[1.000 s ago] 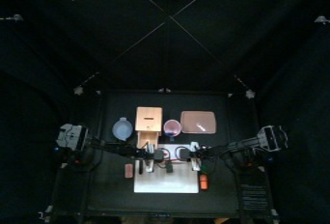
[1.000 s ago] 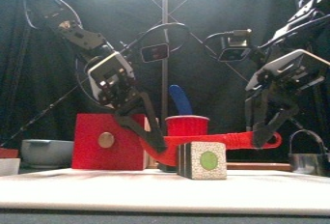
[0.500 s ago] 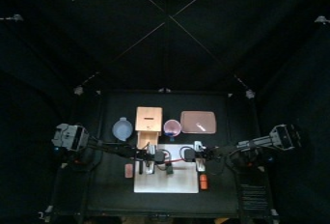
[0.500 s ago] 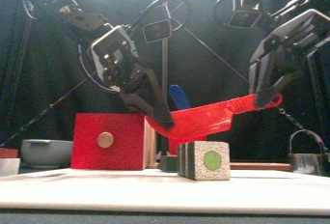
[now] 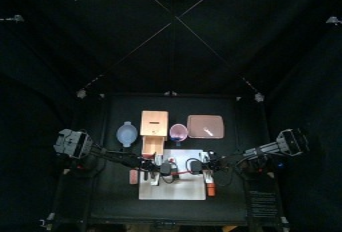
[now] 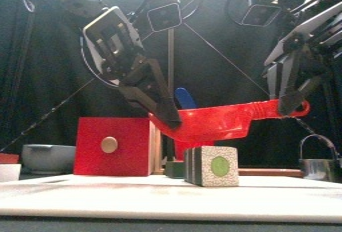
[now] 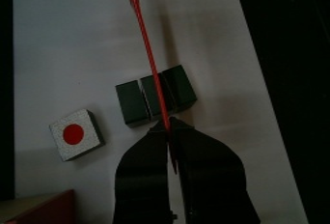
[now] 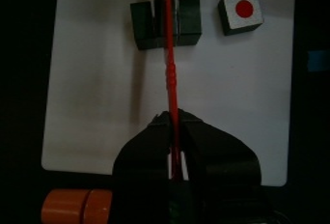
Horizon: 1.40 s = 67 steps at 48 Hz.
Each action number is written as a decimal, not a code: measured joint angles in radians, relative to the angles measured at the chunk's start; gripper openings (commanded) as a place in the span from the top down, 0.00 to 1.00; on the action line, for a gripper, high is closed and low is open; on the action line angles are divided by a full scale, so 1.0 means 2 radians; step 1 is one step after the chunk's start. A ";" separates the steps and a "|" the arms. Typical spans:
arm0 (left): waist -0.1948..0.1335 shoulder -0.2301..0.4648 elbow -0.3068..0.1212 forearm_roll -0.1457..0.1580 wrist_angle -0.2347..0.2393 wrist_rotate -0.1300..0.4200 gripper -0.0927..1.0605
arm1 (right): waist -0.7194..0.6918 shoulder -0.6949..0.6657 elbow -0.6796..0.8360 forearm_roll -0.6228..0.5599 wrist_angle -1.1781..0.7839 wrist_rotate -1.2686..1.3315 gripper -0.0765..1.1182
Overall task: Place sushi on board then cut the sushi with the knife then place the pieces on the plate
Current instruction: Cut the sushi into 4 pieces
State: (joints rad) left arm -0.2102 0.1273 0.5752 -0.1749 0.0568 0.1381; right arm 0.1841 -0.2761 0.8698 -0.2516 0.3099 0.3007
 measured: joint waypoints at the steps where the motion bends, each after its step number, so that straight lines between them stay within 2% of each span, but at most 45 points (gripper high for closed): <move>1: 0.000 0.000 0.000 0.000 0.000 0.000 0.65 | 0.000 0.001 0.000 -0.001 0.000 0.000 0.58; 12: 0.007 -0.002 0.000 0.013 0.010 0.000 0.65 | -0.003 0.007 0.000 -0.019 -0.001 0.000 0.58; 23: 0.015 -0.002 -0.001 0.019 0.021 0.000 0.65 | -0.013 0.013 0.000 -0.035 -0.003 0.000 0.58; 67: 0.011 -0.002 -0.004 0.014 0.021 -0.002 0.65 | -0.013 0.026 0.000 -0.021 -0.008 0.000 0.58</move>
State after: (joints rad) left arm -0.1887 0.1227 0.5676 -0.1473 0.0982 0.1350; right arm 0.1580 -0.2240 0.8698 -0.2945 0.2930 0.3007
